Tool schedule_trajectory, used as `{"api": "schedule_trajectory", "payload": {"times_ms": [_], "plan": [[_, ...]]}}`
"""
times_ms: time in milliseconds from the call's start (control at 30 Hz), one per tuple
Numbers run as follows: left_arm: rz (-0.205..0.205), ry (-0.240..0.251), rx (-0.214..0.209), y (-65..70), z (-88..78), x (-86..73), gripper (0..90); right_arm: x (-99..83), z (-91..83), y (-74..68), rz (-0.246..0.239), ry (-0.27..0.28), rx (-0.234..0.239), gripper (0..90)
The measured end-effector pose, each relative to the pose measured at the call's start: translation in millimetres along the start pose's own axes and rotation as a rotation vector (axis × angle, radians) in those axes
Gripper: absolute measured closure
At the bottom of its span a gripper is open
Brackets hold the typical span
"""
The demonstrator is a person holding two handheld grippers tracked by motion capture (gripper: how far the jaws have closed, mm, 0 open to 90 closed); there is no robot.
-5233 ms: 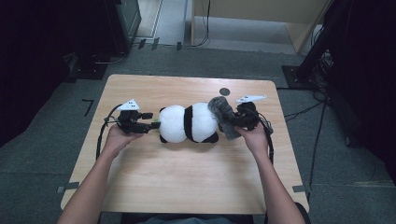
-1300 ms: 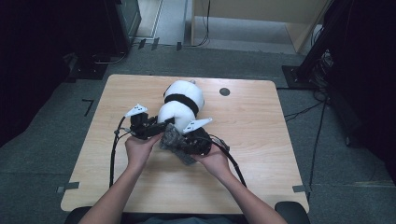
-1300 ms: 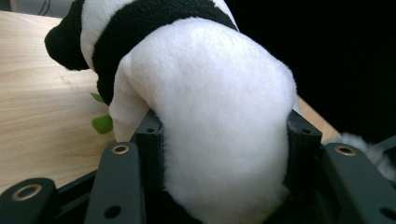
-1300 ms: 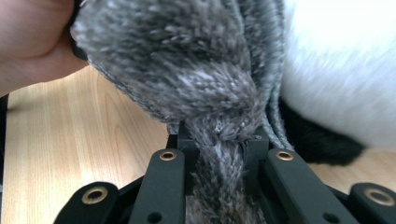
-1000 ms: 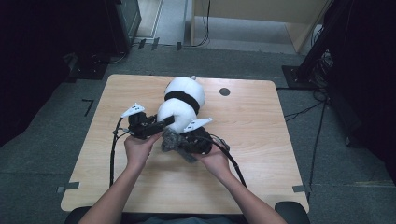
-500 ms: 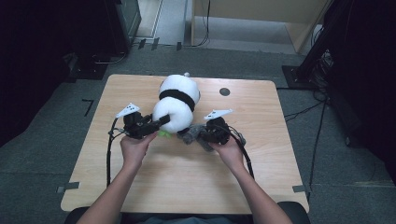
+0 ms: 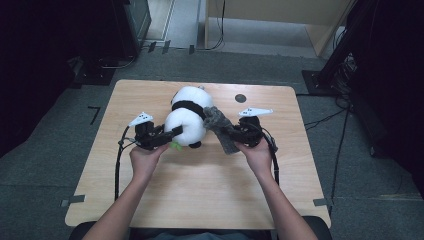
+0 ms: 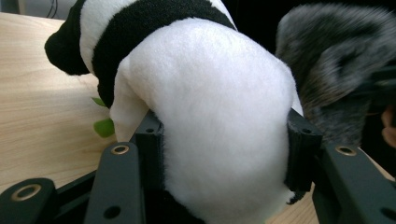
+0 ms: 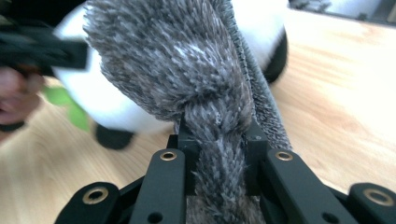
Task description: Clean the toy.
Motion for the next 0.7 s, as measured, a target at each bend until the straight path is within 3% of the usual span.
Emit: {"api": "schedule_trajectory", "payload": {"times_ms": [133, 400, 467, 700], "plan": [[0.002, 0.001, -0.015, 6.1, 3.2, -0.9, 45.7, 4.1, 2.2, -18.4, -0.032, -0.002, 0.037, 76.3], [0.025, 0.009, -0.008, 15.8, 7.4, -2.2, 45.5, 1.3, 20.7, -56.1, -0.116, -0.075, 0.092, 76.3], [0.02, 0.005, -0.003, 15.2, 7.8, -2.6, 45.5, -0.4, 25.0, -61.7, -0.14, -0.091, 0.089, 76.3], [0.009, 0.008, 0.006, 14.0, 7.9, -2.7, 45.8, -6.3, 38.2, -79.1, -0.156, -0.126, 0.118, 75.9]]}}
Point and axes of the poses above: each handheld gripper's, and its own axes: z roughly forward along the jaws, x roughly out of its top, y roughly to its right, the point moved 7 cm from there along z, roughly forward along the jaws, and after that the axes turned 12 degrees about -y, right-handed, at the moved point
